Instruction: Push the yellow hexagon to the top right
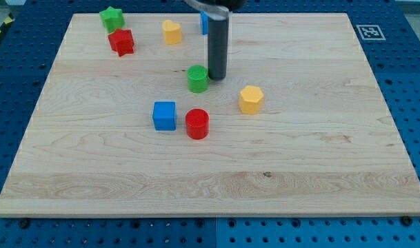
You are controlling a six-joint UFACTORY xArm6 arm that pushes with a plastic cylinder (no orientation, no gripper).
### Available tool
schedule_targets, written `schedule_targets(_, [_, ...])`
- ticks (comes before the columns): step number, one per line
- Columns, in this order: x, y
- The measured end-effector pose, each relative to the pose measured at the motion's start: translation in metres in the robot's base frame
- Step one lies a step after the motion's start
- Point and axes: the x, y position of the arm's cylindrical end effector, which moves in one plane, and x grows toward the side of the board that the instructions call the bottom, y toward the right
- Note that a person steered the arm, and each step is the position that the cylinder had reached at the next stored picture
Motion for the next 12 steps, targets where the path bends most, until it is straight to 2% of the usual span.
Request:
schedule_targets(1, [0.046,0.002])
schedule_targets(2, [0.057,0.006])
schedule_targets(3, [0.057,0.010])
schedule_targets(5, [0.057,0.079])
schedule_targets(6, [0.050,0.110])
schedule_targets(8, [0.039,0.117])
schedule_targets(10, [-0.016,0.125])
schedule_targets(12, [-0.064,0.166])
